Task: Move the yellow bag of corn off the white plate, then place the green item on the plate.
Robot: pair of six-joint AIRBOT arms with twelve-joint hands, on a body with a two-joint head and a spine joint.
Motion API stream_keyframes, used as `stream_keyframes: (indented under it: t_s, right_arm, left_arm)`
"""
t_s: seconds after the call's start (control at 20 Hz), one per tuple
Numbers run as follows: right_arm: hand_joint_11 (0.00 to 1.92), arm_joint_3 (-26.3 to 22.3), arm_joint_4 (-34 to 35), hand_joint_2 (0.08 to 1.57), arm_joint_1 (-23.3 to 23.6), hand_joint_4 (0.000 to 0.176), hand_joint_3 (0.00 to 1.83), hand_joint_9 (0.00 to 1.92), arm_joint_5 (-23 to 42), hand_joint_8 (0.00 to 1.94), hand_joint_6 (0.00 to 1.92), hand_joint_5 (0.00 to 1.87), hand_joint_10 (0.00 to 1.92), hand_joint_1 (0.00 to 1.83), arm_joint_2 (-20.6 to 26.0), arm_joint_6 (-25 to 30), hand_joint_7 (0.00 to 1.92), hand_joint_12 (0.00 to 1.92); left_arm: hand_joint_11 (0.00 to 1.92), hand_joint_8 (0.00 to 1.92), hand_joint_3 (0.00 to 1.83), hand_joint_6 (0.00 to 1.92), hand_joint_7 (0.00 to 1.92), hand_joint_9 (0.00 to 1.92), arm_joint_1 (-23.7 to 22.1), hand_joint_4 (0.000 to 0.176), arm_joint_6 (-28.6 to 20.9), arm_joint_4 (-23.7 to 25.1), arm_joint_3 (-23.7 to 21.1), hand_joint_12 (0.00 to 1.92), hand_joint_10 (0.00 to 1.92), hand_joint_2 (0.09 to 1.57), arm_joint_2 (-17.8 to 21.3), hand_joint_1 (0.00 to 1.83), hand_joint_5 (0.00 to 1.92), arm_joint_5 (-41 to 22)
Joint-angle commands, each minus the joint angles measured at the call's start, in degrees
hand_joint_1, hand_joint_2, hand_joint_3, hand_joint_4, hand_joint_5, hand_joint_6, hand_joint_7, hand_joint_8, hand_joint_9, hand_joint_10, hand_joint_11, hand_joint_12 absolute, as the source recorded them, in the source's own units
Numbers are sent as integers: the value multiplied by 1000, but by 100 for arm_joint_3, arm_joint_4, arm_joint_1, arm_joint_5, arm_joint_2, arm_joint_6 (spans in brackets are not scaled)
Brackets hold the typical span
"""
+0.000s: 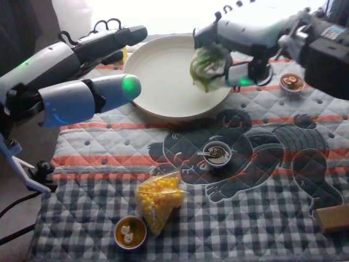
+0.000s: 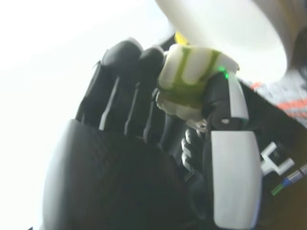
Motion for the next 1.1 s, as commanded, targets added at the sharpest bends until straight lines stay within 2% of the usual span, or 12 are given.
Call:
stream_keyframes:
  t_s: [0.0, 0.15, 0.3, 0.35, 0.4, 0.5, 0.6, 0.65, 0.75, 0.8, 0.95, 1.05]
  right_arm:
    - [274, 72, 28, 1264, 113, 0, 0, 405, 470, 831, 852, 345, 1127, 1046, -26, -3, 474, 1727]
    - [7, 84, 66, 1243, 113, 2, 0, 158, 420, 30, 59, 119, 300, 687, -53, -3, 172, 1348]
    - [0, -348, 62, 1181, 119, 118, 0, 35, 546, 0, 0, 0, 87, 463, 216, -4, 0, 1124]
    - [0, -541, 39, 1153, 119, 113, 0, 37, 689, 0, 0, 0, 78, 439, 401, -4, 0, 1154]
    - [0, -791, 14, 1164, 119, 29, 0, 13, 902, 0, 0, 0, 16, 529, 640, -4, 0, 1056]
    - [0, -1462, -169, 1159, 95, 36, 0, 0, 1530, 0, 0, 0, 0, 577, 1342, -4, 0, 815]
    - [0, -2243, -341, 1134, -175, 0, 0, 0, 2327, 0, 0, 0, 0, 551, 2215, -3, 0, 581]
    - [0, -2608, -369, 1108, -383, 20, 0, 0, 2833, 0, 0, 0, 0, 488, 2584, -3, 0, 292]
    - [0, -3010, -367, 1087, -823, 131, 0, 0, 3548, 0, 0, 0, 0, 386, 3054, -3, 0, 11]
    - [13, -3168, -310, 1086, -1064, 143, 0, 0, 3889, 0, 0, 0, 0, 415, 3241, -3, 0, 8]
    - [0, -3518, -99, 1102, -1701, 126, 6, 0, 4725, 0, 0, 0, 0, 418, 3616, -4, 0, 0]
    - [0, -3704, 154, 1084, -2182, 126, 0, 0, 5270, 0, 0, 0, 0, 417, 3785, -4, 0, 0]
  left_arm:
    - [0, 1, 0, 23, 17, 0, -54, 0, -50, -34, 32, 346, 0, 1282, -45, 343, 262, -708]
    - [0, 3, 0, 43, 27, 0, -42, 0, -127, -34, 43, 395, 0, 1280, -50, 382, 330, -761]
    - [0, 0, 0, 0, 20, 10, -28, 25, -162, -85, 25, 483, 4, 1275, -35, 424, 72, -930]
    - [0, 0, 2, 0, 3, 1, -16, 31, -170, -105, 10, 482, 0, 1281, -12, 462, 25, -952]
    - [0, 0, 1, 1, 0, 0, 6, 5, -177, -121, -6, 370, 0, 1281, 18, 524, 22, -987]
    - [0, 0, 0, 0, 0, 0, 83, 17, -185, -193, -64, 193, 0, 1277, 90, 549, 6, -1171]
    - [0, 0, 3, 0, 0, 0, 205, 39, -186, -295, -158, 10, 0, 1279, 189, 538, 0, -1546]
    - [0, 0, 5, 0, 0, 0, 243, 42, -186, -339, -216, 1, 0, 1287, 262, 517, 0, -1672]
    - [0, 0, 5, 0, 0, 0, 271, 36, -208, -387, -261, 0, 0, 1289, 338, 463, 0, -1798]
    - [0, 0, 0, 0, 0, 0, 276, 82, -266, -401, -262, 0, 0, 1271, 355, 436, 0, -1867]
    - [0, 0, 0, 0, 0, 0, 337, 72, -388, -477, -257, 0, 0, 1234, 368, 347, 0, -2113]
    - [0, 0, 0, 0, 0, 0, 352, 128, -526, -506, -233, 0, 0, 1184, 364, 197, 0, -2232]
